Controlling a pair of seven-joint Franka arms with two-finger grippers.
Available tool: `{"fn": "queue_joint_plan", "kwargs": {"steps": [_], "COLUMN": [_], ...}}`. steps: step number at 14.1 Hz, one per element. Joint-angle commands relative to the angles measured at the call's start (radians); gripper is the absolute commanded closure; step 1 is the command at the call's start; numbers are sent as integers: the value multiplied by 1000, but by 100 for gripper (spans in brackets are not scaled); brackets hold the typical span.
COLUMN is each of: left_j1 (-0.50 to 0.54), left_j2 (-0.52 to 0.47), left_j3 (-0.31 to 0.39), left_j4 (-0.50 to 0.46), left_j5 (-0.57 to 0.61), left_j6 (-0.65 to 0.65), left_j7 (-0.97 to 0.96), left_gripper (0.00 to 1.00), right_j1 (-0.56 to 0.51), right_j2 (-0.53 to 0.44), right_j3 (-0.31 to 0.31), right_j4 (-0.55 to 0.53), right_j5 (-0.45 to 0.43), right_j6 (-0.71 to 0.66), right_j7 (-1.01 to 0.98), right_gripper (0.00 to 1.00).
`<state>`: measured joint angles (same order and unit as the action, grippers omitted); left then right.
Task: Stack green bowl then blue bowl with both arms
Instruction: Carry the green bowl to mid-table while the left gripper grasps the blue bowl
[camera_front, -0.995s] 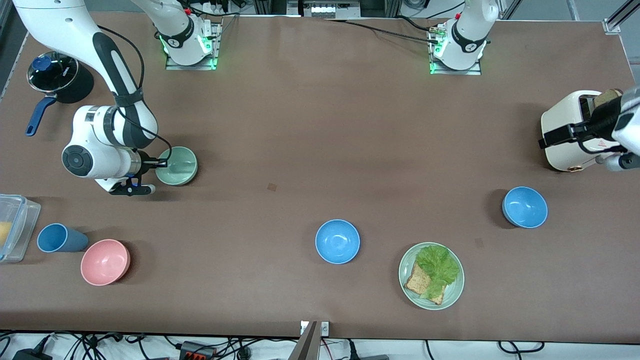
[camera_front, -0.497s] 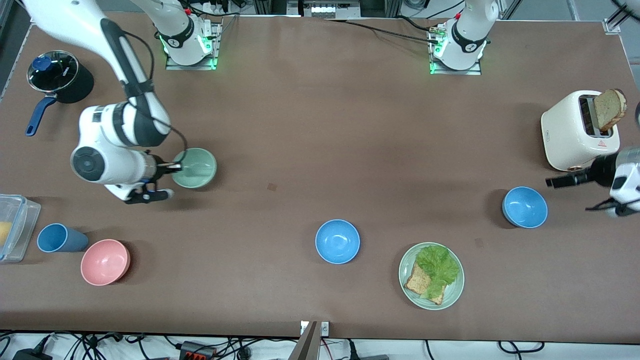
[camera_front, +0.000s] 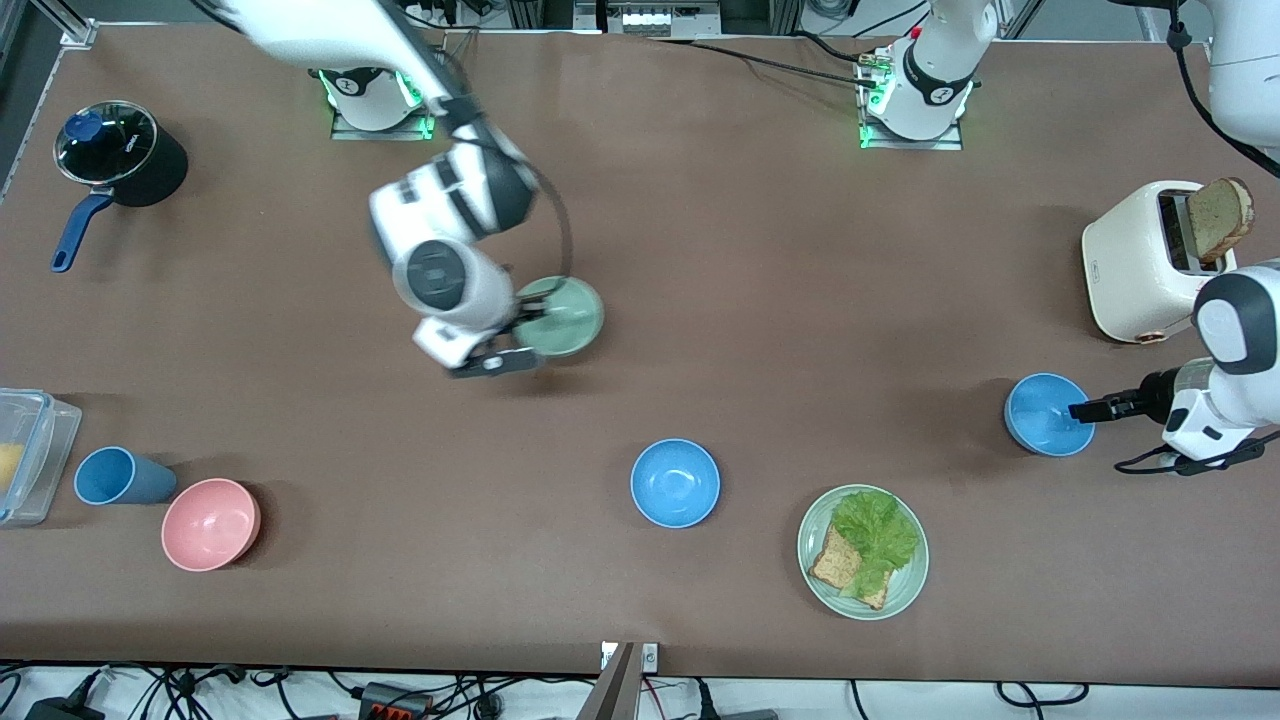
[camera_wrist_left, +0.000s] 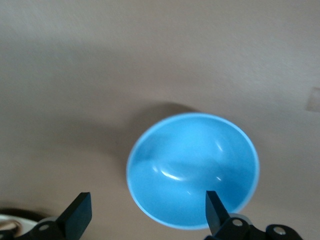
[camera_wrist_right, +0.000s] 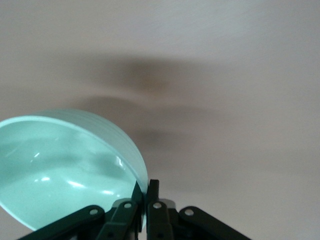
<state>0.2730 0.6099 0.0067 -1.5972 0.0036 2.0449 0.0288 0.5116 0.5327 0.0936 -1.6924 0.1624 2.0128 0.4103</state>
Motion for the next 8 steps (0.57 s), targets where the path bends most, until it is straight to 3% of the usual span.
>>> {"fn": "queue_joint_plan", "kwargs": {"steps": [1,7,8], "left_j1": [2,6,6], "left_j2": [16,39,39], "left_j3": [-2,-10,-10], "left_j4": [13,-40,-44], "left_j5": [39,36,36], "left_j6": [14,21,21], "left_j7": [16,14,14], "left_gripper": [0,0,5], "right_j1": [40,163,162], "right_j2": [79,168,176], "right_j3": [-11,-11,-12], "right_j4": [80,79,79], "right_j5": [126,131,124], "right_j6": [21,196,196], "right_j7": [18,120,119], "right_gripper": [100,100,100]}}
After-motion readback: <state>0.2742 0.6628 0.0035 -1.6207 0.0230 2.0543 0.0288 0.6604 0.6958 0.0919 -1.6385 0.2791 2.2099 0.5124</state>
